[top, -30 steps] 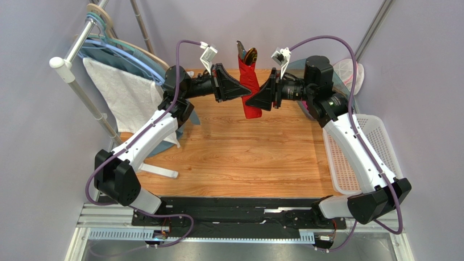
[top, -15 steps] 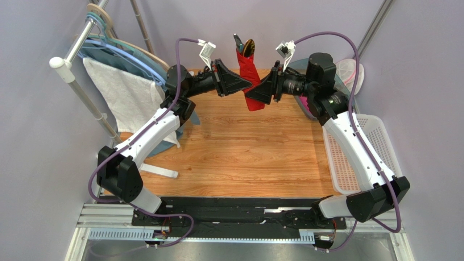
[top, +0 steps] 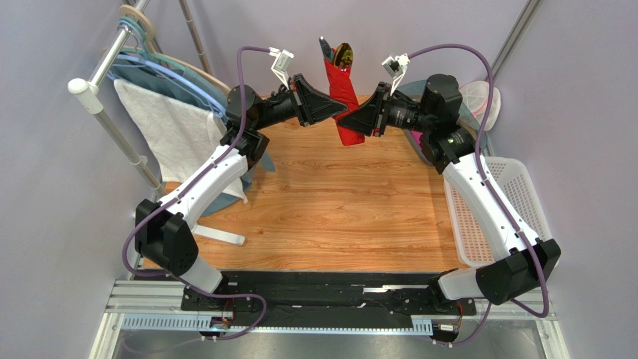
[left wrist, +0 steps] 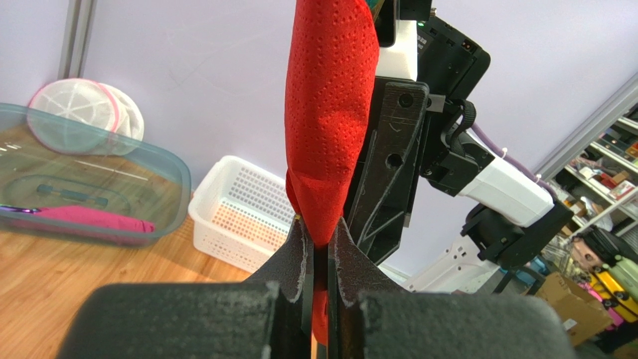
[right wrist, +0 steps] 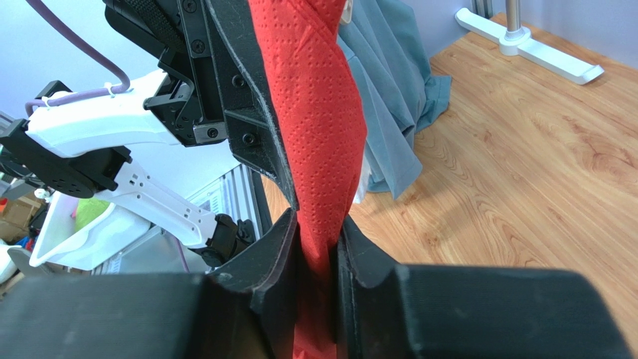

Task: Place the utensils on the paper napkin and roll it up

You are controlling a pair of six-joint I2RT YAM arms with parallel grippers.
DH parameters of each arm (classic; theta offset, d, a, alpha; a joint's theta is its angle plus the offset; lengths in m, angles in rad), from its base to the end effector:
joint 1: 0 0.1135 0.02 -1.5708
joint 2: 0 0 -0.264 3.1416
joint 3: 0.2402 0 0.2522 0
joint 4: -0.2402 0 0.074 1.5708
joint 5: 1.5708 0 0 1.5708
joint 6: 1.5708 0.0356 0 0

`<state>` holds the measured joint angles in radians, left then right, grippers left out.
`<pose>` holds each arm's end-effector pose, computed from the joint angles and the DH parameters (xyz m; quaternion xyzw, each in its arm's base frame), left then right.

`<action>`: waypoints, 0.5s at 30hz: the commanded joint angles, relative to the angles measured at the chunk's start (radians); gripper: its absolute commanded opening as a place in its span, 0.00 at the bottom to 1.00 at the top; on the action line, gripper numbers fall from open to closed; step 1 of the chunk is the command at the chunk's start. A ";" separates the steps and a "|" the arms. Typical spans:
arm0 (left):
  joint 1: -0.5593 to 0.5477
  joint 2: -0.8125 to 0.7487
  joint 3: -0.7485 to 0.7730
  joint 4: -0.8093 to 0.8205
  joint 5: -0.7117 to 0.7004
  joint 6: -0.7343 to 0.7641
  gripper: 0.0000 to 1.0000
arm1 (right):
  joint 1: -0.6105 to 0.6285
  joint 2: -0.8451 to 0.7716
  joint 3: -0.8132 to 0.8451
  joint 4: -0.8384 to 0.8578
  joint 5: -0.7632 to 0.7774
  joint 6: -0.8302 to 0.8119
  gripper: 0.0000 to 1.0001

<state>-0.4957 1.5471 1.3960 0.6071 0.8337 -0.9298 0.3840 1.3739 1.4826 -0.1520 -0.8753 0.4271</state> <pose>0.2979 -0.1910 0.4430 0.2314 0.5463 -0.6695 0.4470 0.2698 0.1385 0.4544 -0.2790 0.6603 0.5284 0.4549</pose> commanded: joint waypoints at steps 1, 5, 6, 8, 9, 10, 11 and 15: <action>-0.003 0.004 0.043 0.071 -0.027 -0.004 0.00 | 0.006 0.002 0.036 0.040 -0.001 0.025 0.30; -0.003 0.008 0.049 0.074 -0.022 -0.006 0.00 | 0.003 0.019 0.068 -0.009 0.004 0.021 0.41; -0.003 0.010 0.049 0.075 -0.019 -0.006 0.00 | 0.000 0.022 0.068 -0.012 0.006 0.016 0.41; -0.003 0.013 0.052 0.076 -0.018 -0.007 0.00 | 0.000 0.024 0.073 -0.017 0.004 0.015 0.39; -0.003 0.013 0.054 0.074 -0.019 -0.006 0.00 | -0.003 0.024 0.073 -0.017 -0.002 0.013 0.28; -0.003 0.013 0.052 0.074 -0.019 -0.006 0.00 | -0.005 0.025 0.074 -0.017 0.002 0.013 0.23; -0.004 0.016 0.052 0.074 -0.018 -0.006 0.00 | -0.007 0.024 0.073 -0.014 0.004 0.012 0.16; -0.003 0.015 0.054 0.057 -0.022 0.003 0.00 | -0.017 0.022 0.076 -0.024 0.016 -0.010 0.00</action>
<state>-0.4950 1.5681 1.3968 0.6147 0.8322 -0.9546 0.3763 1.4017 1.5108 -0.1837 -0.8829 0.4252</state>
